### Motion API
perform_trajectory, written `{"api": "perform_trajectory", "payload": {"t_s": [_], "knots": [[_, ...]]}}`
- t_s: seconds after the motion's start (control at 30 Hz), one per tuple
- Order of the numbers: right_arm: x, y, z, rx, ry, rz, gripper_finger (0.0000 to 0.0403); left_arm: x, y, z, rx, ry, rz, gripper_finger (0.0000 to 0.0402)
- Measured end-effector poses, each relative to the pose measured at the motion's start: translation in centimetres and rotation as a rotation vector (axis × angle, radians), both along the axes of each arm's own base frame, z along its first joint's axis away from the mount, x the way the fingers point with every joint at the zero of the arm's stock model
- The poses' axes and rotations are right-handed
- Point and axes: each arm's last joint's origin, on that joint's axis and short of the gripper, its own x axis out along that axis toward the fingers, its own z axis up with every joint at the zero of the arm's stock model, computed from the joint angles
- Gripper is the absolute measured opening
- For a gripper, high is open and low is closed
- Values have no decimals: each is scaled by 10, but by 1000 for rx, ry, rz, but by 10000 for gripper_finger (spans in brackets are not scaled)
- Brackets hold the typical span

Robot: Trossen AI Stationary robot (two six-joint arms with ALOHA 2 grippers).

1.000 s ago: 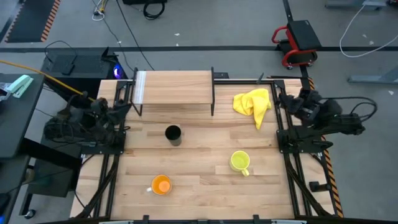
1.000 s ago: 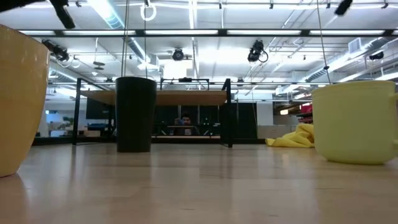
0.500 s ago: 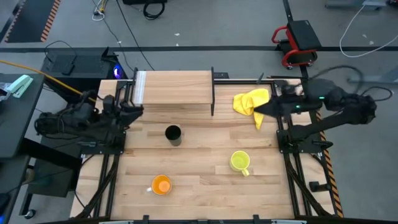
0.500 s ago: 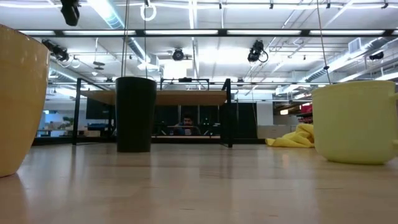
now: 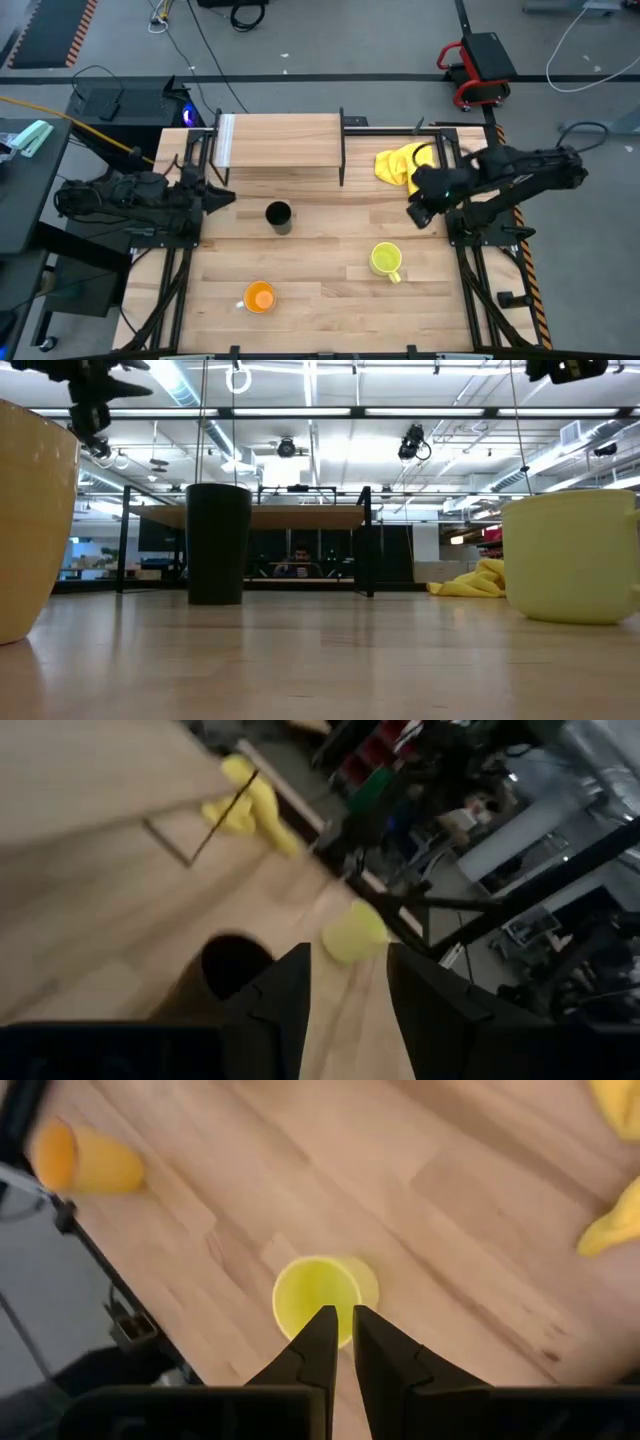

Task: Stack small to large cups/mugs on shelf
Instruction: Put the yellow mug on the shelf

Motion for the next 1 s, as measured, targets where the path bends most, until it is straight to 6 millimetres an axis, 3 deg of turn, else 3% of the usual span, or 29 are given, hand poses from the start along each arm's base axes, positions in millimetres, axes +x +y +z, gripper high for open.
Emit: {"api": "perform_trajectory", "payload": {"t_s": [0.4,0.6,0.87,1.0], "knots": [[31,47,-42,-156,275,38,43,-3,-2,-24,-175,257,-27,134],[49,55,-66,-197,360,49,43,4,-4,-28,-172,324,-33,143],[40,52,-116,-74,303,-30,43,10,-6,-31,-171,369,-80,143],[34,50,-132,-16,262,-88,43,10,-6,-31,-172,368,-83,140]]}}
